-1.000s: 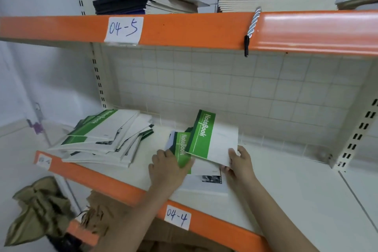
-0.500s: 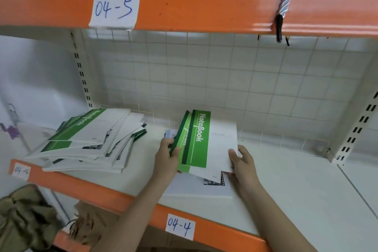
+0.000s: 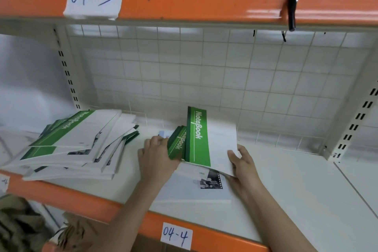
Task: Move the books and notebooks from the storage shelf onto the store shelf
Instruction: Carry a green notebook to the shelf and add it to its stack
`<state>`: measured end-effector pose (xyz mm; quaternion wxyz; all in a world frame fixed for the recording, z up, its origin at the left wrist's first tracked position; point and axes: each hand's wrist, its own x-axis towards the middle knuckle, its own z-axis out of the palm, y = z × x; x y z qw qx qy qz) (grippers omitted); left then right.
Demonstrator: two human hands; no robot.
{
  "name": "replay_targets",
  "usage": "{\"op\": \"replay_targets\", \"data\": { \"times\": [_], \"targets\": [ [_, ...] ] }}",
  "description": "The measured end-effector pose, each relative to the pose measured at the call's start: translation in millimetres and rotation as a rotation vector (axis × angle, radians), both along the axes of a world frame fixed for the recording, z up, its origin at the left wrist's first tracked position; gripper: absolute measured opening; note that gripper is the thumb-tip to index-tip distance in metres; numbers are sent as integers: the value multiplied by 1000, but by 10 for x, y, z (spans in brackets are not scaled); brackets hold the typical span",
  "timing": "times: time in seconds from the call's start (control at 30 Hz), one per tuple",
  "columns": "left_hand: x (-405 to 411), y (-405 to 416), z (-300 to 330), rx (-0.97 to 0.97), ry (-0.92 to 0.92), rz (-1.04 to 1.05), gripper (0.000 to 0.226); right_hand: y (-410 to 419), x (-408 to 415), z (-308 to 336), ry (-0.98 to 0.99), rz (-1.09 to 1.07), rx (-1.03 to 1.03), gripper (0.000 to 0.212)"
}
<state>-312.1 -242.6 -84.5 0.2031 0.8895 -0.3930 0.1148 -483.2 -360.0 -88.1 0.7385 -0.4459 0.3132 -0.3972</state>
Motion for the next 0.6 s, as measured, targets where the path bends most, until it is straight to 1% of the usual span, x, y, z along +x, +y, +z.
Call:
{"op": "replay_targets", "data": {
  "times": [0.03, 0.07, 0.13, 0.23, 0.33, 0.47, 0.6],
  "targets": [
    [-3, 5, -25, 103, -4, 47, 65, 7, 3, 5, -4, -9, -1, 18],
    [-10, 8, -44, 145, 11, 76, 71, 19, 4, 22, -7, -15, -5, 18],
    [-4, -4, -86, 130, 42, 106, 70, 25, 5, 21, -8, -29, -31, 16],
    [32, 16, -120, 32, 107, 109, 62, 34, 12, 6, 6, -38, -84, 15],
    [44, 30, -129, -100, 184, 94, 57, 28, 31, -26, 10, -26, -86, 13],
    [38, 20, -128, -223, 108, 72, 50, 39, 46, -46, 7, -5, -48, 15],
    [39, 22, -146, -389, 267, -78, 33, 46, 43, -47, 9, -14, -52, 18]
  ]
}}
